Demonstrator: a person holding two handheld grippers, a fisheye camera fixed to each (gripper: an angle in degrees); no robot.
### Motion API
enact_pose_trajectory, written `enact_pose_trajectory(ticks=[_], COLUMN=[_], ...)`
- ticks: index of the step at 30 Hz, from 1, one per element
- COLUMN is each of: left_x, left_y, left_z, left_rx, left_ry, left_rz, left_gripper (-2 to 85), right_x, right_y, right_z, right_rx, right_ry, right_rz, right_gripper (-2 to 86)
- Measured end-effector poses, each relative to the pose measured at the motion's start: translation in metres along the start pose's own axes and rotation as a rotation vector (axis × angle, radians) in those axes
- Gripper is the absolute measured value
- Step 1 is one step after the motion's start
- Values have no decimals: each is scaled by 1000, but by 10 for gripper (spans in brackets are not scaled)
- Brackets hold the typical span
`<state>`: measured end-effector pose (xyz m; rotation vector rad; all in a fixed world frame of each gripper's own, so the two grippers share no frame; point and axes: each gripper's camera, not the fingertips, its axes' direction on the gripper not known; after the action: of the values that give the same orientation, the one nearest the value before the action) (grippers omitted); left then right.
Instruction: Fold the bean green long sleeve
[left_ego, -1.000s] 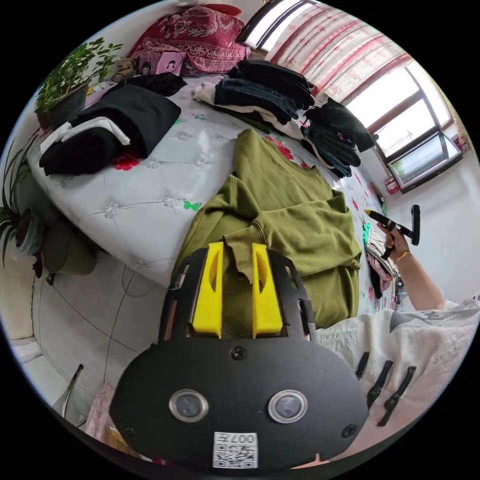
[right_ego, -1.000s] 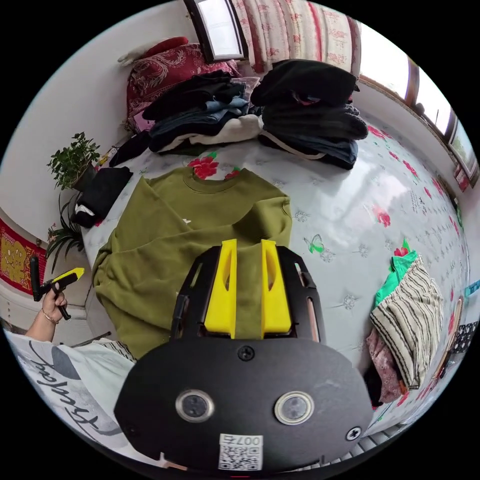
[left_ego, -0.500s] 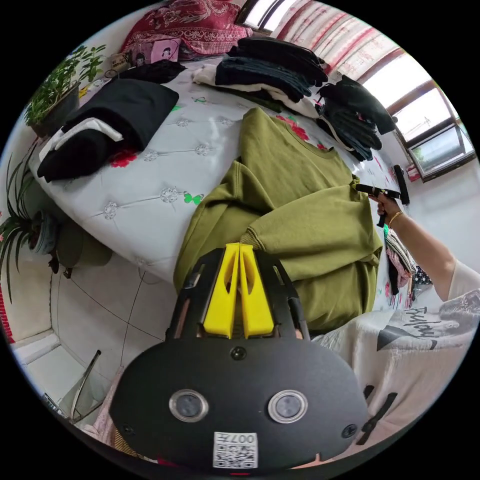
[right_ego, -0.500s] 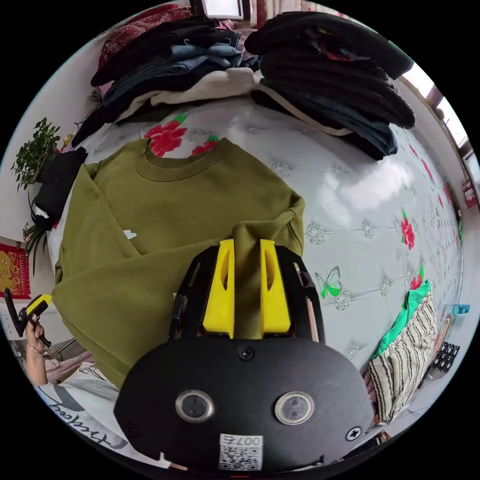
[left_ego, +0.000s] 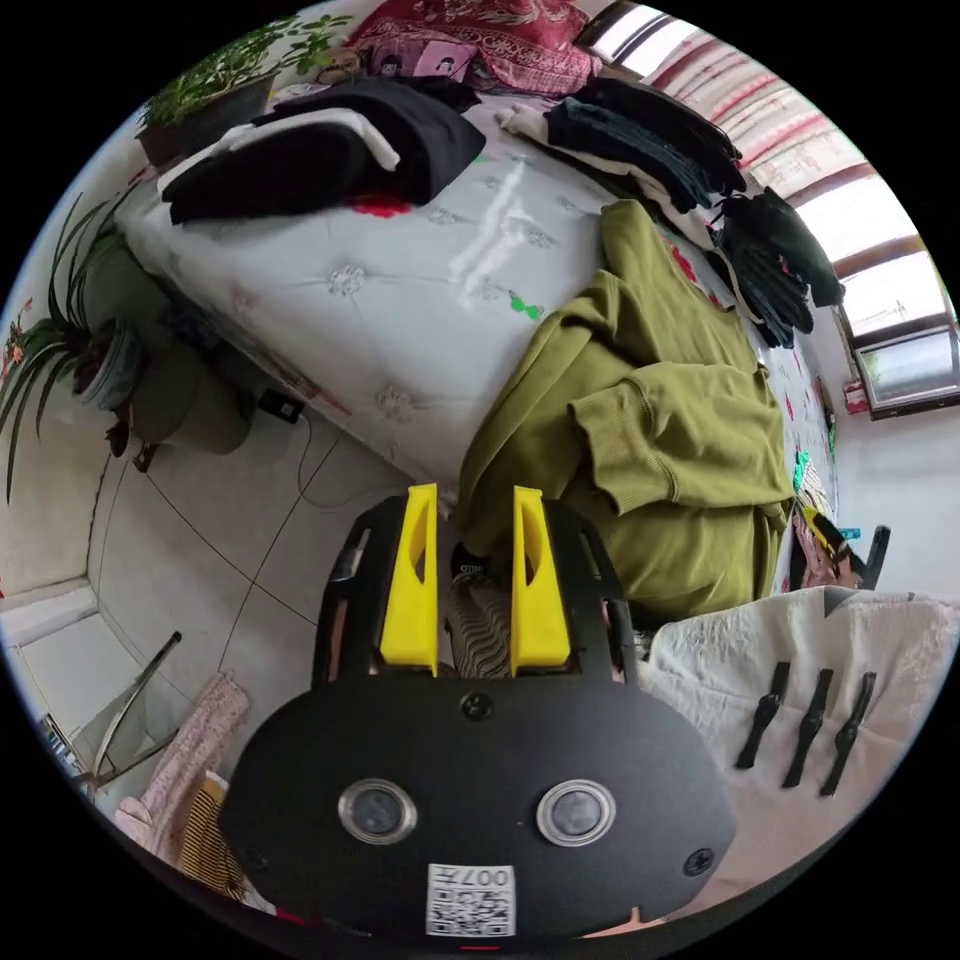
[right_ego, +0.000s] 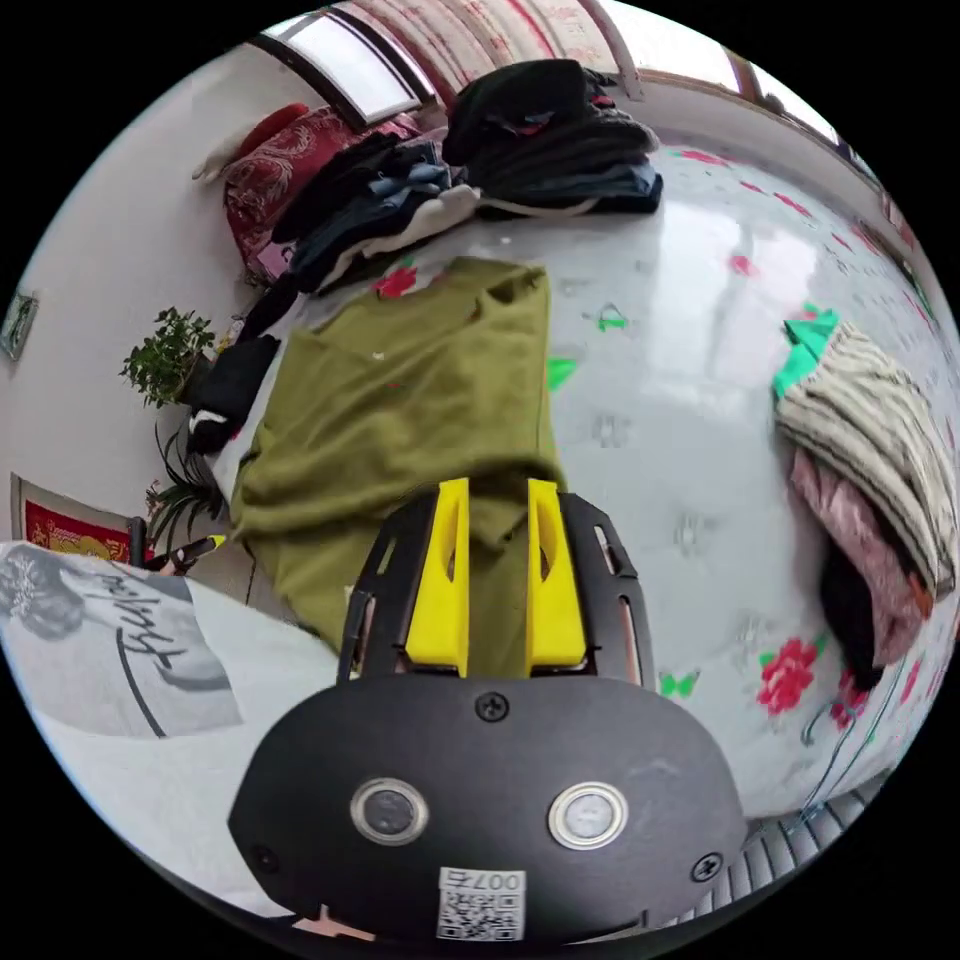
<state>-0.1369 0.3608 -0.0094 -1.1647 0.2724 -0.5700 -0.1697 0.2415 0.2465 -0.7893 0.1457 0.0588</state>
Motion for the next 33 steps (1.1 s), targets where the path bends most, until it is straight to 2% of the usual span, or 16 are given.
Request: enact_pose_trajectory(ticks=[6, 10, 11, 13, 15, 17, 20, 23, 26, 28, 30, 33], left_x=[-5, 25, 30, 48, 61, 69, 79, 88, 84, 82, 82, 75], left_y=[8, -9, -12, -23, -27, -29, -36, -47, -81, -94, -94, -74], left_z=[43, 85, 88, 93, 93, 81, 13, -40, -64, -51, -42, -28], left_rx=[-104, -215, -221, -246, -292, -308, -196, -30, 172, 154, 120, 78], left_ry=[61, 67, 67, 9, -23, 21, 238, 300, 388, 406, 417, 334], left_rz=[108, 238, 247, 281, 360, 427, 486, 549, 454, 381, 357, 333], left_gripper=[135, 107, 94, 8, -2, -6, -8, -7, 1, 21, 59, 101], right_x=[4, -15, -23, -34, -45, -47, -30, -3, 25, 35, 44, 47], right_y=[135, 157, 157, 155, 148, 144, 139, 133, 121, 110, 100, 115], right_z=[5, 26, 27, 31, 34, 26, -14, -80, -128, -133, -123, -111], right_rx=[-202, -270, -257, -272, -326, -335, -242, -4, 219, 250, 182, 152], right_ry=[26, 35, 95, 169, 238, 222, 114, -40, -132, -146, -171, -164], right_rz=[176, 154, 152, 115, 64, 37, 76, 149, 201, 216, 236, 247], right_gripper=[76, 78, 76, 64, 36, 22, 10, 9, 15, 25, 42, 60])
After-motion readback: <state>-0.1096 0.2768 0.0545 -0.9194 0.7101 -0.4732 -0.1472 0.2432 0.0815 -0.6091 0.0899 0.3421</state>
